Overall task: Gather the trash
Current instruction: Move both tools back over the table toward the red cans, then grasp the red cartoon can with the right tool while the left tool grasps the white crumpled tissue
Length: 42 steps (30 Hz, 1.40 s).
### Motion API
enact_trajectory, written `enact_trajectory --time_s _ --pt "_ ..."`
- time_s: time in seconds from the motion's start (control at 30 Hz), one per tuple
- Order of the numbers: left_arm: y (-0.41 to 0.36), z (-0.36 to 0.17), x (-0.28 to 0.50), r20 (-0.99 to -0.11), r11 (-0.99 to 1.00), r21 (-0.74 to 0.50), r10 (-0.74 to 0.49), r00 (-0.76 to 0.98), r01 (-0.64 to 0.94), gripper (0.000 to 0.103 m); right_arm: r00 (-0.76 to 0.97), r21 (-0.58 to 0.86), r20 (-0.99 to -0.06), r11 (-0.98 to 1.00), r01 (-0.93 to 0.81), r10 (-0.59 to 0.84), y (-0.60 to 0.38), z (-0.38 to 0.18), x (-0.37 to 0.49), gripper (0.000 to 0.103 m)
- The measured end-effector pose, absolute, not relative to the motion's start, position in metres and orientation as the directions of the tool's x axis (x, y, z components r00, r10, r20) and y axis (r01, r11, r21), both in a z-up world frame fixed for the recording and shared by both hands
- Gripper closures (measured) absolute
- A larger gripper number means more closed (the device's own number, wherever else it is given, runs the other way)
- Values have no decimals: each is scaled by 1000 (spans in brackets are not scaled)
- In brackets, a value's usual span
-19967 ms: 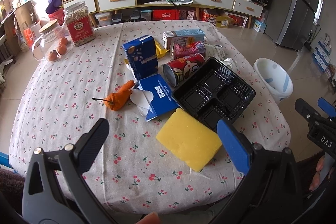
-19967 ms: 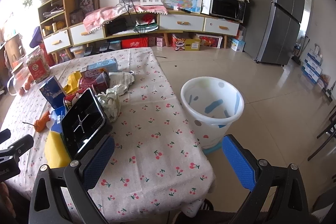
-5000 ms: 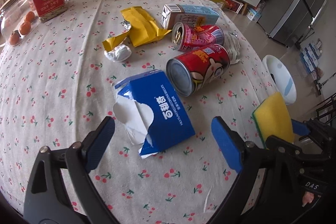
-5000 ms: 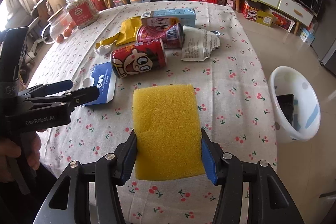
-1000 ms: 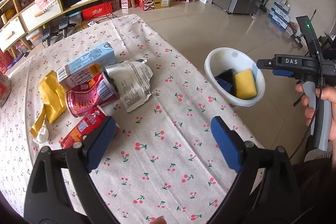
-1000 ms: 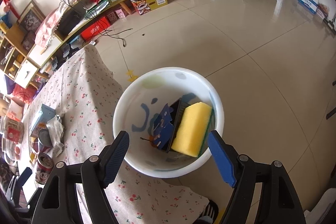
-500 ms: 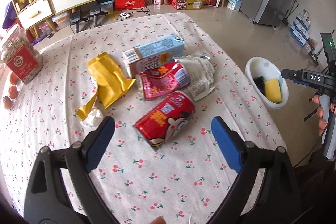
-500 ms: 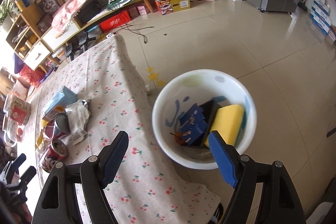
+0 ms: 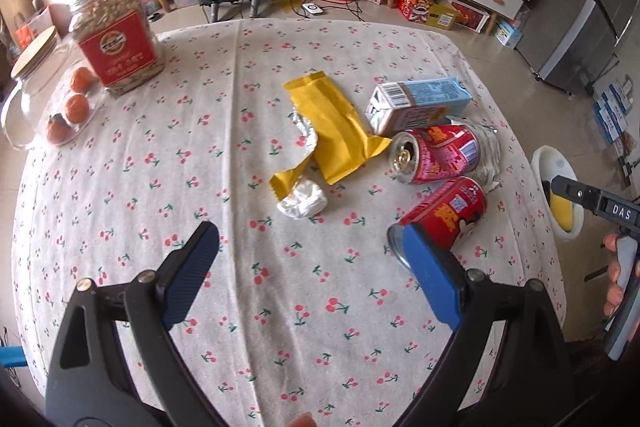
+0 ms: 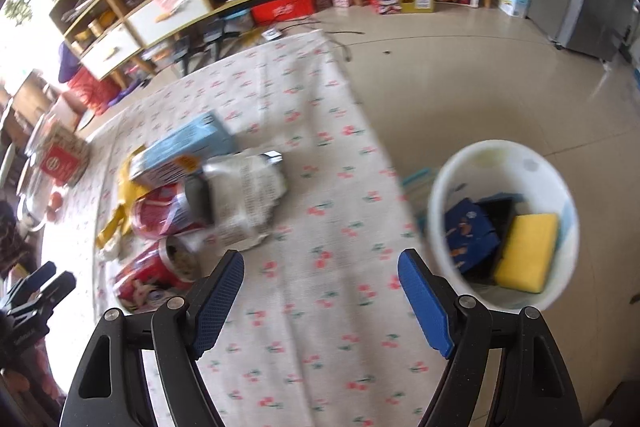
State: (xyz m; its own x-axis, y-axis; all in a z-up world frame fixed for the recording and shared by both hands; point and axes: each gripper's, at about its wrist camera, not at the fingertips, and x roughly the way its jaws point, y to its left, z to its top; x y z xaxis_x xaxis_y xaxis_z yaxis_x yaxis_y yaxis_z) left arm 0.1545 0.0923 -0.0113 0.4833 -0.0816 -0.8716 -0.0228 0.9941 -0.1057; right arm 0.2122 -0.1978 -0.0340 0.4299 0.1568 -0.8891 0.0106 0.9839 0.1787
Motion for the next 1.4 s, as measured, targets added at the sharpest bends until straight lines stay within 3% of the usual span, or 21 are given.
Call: enact_trajectory --time_s 0.2,0.3,0.43,0.63,0.97,1.4 --pt "119 -15 142 -873 993 -101 -61 483 -56 10 399 213 -879 964 -156 259 -129 -34 205 21" --pt "130 -19 136 -880 992 -106 -62 471 -68 10 380 217 -877 948 -234 295 -101 -38 200 15" --pt "144 -25 128 -891 990 -109 -59 450 -86 3 347 180 -892 932 -316 289 -72 -49 196 5" --pt "149 -24 121 -891 991 -109 -64 450 -74 2 326 133 -907 914 -383 268 -46 -63 194 5" --pt "159 -25 118 -886 992 -98 -50 460 -82 1 318 65 -927 919 -388 200 -31 -81 206 5" --pt "145 -27 126 -887 992 -107 -69 456 -59 1 325 126 -916 938 -322 235 -53 -76 210 11"
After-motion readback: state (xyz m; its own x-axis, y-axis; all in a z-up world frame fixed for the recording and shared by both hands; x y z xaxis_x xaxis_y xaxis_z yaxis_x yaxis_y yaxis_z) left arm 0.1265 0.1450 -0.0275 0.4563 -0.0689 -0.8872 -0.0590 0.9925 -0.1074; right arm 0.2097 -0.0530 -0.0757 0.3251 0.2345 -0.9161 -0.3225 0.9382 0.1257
